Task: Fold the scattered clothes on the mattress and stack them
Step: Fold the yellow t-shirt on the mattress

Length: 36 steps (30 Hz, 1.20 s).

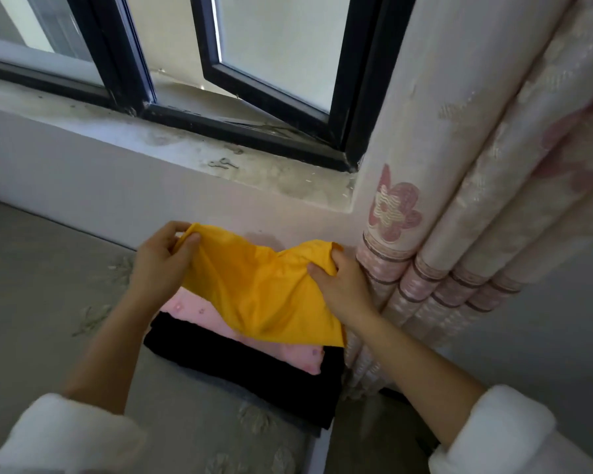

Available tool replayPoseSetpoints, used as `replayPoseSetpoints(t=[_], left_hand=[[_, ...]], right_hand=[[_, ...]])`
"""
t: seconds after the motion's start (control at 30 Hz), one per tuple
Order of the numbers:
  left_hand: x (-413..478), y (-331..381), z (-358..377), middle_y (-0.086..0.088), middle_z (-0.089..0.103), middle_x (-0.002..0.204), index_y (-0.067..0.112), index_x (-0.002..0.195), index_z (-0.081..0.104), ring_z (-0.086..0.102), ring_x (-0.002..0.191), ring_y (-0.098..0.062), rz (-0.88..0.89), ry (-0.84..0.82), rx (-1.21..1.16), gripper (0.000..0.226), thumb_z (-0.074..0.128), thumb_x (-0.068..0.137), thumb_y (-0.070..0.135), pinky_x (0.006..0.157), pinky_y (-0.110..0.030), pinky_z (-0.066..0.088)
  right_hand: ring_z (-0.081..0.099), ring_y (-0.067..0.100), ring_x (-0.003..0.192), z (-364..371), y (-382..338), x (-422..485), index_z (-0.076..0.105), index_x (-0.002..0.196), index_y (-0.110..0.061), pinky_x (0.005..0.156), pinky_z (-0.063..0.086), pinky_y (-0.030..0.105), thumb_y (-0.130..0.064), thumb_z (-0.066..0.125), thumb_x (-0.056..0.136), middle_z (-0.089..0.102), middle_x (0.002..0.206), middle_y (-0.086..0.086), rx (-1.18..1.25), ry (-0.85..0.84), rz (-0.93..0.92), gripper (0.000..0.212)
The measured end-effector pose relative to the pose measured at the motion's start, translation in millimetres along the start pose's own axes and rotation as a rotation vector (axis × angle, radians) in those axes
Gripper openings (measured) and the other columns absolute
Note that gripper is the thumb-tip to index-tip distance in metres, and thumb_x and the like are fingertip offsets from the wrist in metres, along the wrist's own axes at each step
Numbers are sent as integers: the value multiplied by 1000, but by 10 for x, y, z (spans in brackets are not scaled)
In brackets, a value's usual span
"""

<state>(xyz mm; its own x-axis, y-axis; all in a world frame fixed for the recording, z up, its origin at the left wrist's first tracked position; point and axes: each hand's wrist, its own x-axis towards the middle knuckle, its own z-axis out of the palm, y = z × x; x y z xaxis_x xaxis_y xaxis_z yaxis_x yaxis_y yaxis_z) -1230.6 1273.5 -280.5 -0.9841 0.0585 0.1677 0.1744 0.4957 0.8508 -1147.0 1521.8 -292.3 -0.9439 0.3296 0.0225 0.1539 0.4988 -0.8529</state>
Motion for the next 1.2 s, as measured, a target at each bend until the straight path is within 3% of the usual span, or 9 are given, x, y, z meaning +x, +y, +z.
replayPoseSetpoints(t=[0.23,0.43,0.5,0.57,0.83,0.97,1.03,1.13,1.2], left_hand=[[849,-235,-131,-17,63,102,13,109,64,57,96,-35,-148,93,221,24,58,91,28,80,-41,44],[701,-1302,163,-27,54,128,0,129,52,52,115,-41,-569,-330,415,50,61,89,30,95,-44,43],[558,-1571,251,-28,52,129,0,132,47,51,115,-43,-617,-362,380,69,63,78,39,96,-48,43],[501,-1673,284,-27,56,123,3,128,50,54,109,-42,-595,-323,388,56,61,82,31,92,-48,44],[520,-1689,278,-27,61,111,7,122,53,57,97,-42,-463,-102,352,28,45,97,17,77,-43,43],[378,-1614,471,-29,40,134,2,132,43,36,124,-43,-438,-29,541,40,44,93,12,101,-53,30],[280,-1500,638,-27,36,139,5,134,43,33,126,-44,-220,-47,595,45,45,91,16,102,-57,27],[161,-1389,940,-17,27,152,19,142,40,27,138,-40,35,-269,662,51,36,94,37,108,-55,24],[123,-1342,1112,-8,10,160,30,149,25,5,147,-30,1,-380,649,61,18,92,51,115,-51,10]], right_hand=[[62,32,96,150,-27,413,62,95,-15,86,51,44,-14,59,90,65,107,18,436,138,407,6],[57,32,104,477,617,227,49,132,0,91,48,41,-22,61,92,58,125,19,401,-92,929,48],[56,33,111,551,777,109,43,138,-7,90,49,41,-30,67,87,56,130,15,341,-185,986,61],[54,33,114,582,870,77,41,139,-8,89,49,41,-29,72,83,55,131,14,291,-237,1001,67],[61,28,90,511,916,75,47,120,-5,64,56,38,-6,62,85,58,113,16,136,-376,958,38],[57,29,102,580,905,19,39,119,-7,80,51,39,-16,57,85,52,116,13,-284,-254,659,39],[48,28,115,633,827,47,36,129,-11,88,45,38,-20,54,88,43,128,9,-474,-227,351,46],[21,26,142,750,754,136,16,150,-19,110,28,44,-32,44,96,17,157,4,-669,-426,16,62],[2,22,148,788,816,204,6,153,-25,117,11,51,-41,36,98,0,161,2,-751,-629,31,65]])
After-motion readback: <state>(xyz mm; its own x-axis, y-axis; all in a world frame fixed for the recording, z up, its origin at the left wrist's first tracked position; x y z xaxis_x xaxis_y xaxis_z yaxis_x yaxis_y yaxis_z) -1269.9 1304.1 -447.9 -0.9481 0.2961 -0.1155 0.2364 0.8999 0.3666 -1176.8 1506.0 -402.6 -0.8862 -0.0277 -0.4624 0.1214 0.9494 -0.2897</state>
